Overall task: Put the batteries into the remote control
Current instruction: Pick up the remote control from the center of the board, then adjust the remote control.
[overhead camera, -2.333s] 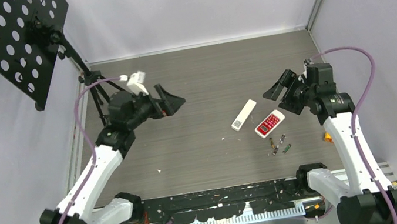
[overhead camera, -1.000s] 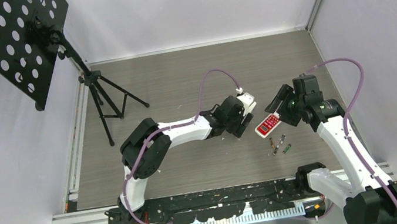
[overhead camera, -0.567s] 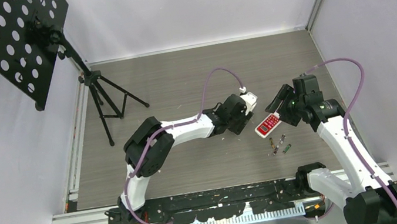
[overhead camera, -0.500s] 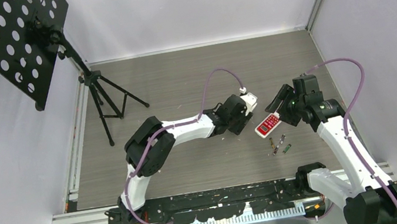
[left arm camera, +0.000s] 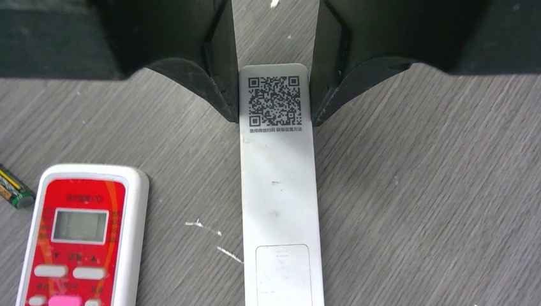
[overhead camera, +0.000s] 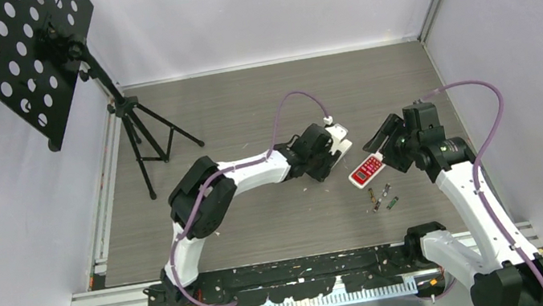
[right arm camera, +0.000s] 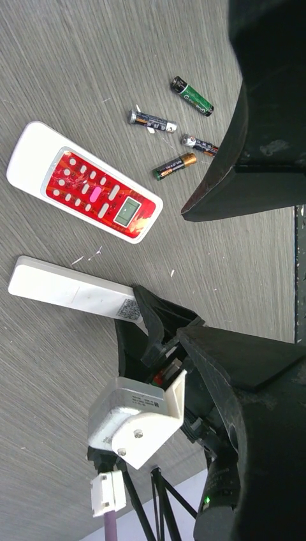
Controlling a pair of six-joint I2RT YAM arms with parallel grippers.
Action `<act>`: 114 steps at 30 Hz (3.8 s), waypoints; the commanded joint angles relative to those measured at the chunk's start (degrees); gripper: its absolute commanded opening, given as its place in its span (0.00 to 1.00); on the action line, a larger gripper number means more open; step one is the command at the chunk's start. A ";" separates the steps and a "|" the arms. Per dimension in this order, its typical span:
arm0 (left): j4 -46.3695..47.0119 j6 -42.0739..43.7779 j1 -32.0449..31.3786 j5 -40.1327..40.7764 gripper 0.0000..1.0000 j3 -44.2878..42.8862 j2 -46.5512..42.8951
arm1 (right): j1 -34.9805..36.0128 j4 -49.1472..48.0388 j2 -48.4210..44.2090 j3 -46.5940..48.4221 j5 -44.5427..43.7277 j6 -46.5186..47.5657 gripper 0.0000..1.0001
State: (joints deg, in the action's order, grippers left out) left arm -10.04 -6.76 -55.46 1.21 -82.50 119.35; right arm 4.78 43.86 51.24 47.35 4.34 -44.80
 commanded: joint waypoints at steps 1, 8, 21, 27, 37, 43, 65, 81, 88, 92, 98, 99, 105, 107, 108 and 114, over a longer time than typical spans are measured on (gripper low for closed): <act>-2.63 3.73 2.23 -4.37 0.00 0.51 -8.73 | 0.23 -0.85 -0.24 2.33 1.21 0.08 0.68; -7.51 14.47 5.70 -14.40 0.00 4.74 -22.21 | 0.23 -9.23 -0.02 -0.29 13.93 -0.82 0.77; -22.01 20.55 5.72 -21.42 0.00 1.14 -34.44 | 0.25 -25.70 -3.87 0.69 31.21 -11.29 0.87; -22.01 21.24 5.74 -24.44 0.00 2.48 -40.17 | 0.25 -26.49 -4.11 0.16 34.74 -11.82 0.86; -23.52 21.97 5.72 -27.61 0.00 2.24 -44.36 | 0.23 -29.49 -4.84 1.19 42.18 -11.39 0.81; -23.54 22.15 5.72 -29.43 0.00 2.33 -45.70 | 0.62 -36.87 -3.98 -0.38 46.61 -16.77 0.66; -22.48 21.71 5.72 -31.53 0.00 3.18 -47.49 | 5.12 -41.32 -3.13 -1.97 49.48 -18.25 0.02; -11.64 -9.75 7.12 -6.11 1.00 2.39 -46.81 | 5.14 -49.23 -4.67 -1.61 30.48 -21.79 0.00; -10.01 -23.09 13.65 -4.60 1.00 1.24 -46.07 | 5.12 -51.12 -7.24 -2.58 23.39 -21.22 0.00; -6.17 -34.62 19.85 -12.43 1.00 3.65 -46.35 | 5.12 -51.98 -8.76 -2.23 19.41 -21.52 0.00; 5.04 -43.61 22.78 -21.72 1.00 8.56 -46.66 | 5.07 -55.78 -8.98 -1.91 16.82 -24.08 0.00; 5.51 -44.38 22.81 -22.65 1.00 8.63 -46.13 | 5.12 -56.19 -8.97 -1.87 16.57 -24.44 0.00; 16.06 -51.72 22.77 -30.09 0.98 10.60 -43.24 | 5.14 -62.04 -7.18 -3.65 16.96 -28.17 0.00; 19.57 -54.41 22.65 -32.36 0.96 11.05 -41.76 | 5.07 -64.82 -5.87 -4.38 17.70 -29.95 0.00; 21.47 -55.62 22.49 -33.43 0.95 11.31 -41.16 | 5.14 -66.25 -5.22 -4.72 18.05 -30.86 0.00; 25.66 -58.49 20.51 -34.73 0.89 11.74 -38.24 | 5.23 -74.26 -1.41 -6.59 19.33 -35.58 0.00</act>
State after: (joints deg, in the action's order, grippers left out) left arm 8.03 -61.54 -33.58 -30.09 -71.07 80.20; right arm 9.65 -20.12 48.62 41.45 22.76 -76.05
